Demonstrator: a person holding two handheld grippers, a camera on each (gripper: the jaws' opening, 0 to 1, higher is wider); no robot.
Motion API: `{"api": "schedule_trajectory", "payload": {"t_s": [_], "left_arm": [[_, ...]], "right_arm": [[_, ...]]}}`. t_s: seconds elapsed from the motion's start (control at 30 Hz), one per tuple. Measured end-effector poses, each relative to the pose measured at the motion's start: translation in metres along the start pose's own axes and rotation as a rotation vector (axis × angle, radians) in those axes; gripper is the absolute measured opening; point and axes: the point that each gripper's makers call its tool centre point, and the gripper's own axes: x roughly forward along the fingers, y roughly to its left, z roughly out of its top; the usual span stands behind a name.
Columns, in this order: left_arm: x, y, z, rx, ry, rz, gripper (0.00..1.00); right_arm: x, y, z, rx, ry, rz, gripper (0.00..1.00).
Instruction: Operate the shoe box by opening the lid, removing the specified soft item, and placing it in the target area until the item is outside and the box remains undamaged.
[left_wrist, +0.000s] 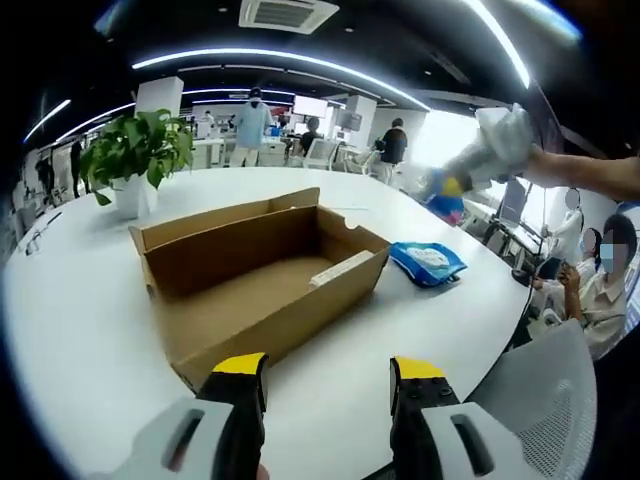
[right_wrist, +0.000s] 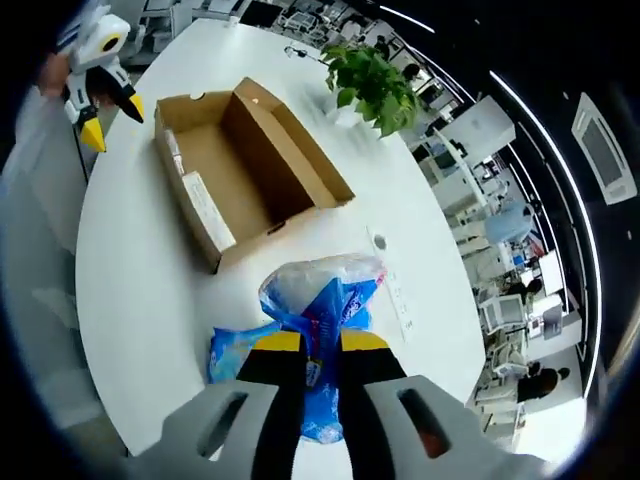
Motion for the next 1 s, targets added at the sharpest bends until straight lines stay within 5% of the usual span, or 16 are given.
{"api": "schedule_trajectory", "payload": {"t_s": [0.27,0.43,0.73,1.0], "left_arm": [[0.000,0.000,0.001,-0.002,0.001,0.003,0.50],[0.000,-0.001,-0.001,-0.004,0.011,0.009,0.50],[0.001,0.001,-0.004,-0.002,0.028,0.023,0.50],[-0.001,0.002,-0.003,-0.006,0.032,0.034,0.50]], "right_arm": [[-0.012,0.000,-0.080,0.053,0.095,-0.006,0.07],[-0.019,0.000,-0.115,0.058,0.143,-0.003,0.07],[-0.026,-0.004,-0.152,0.115,0.183,0.004,0.07],[-0.022,0.008,-0.177,0.071,0.226,0.063,0.07]]}}
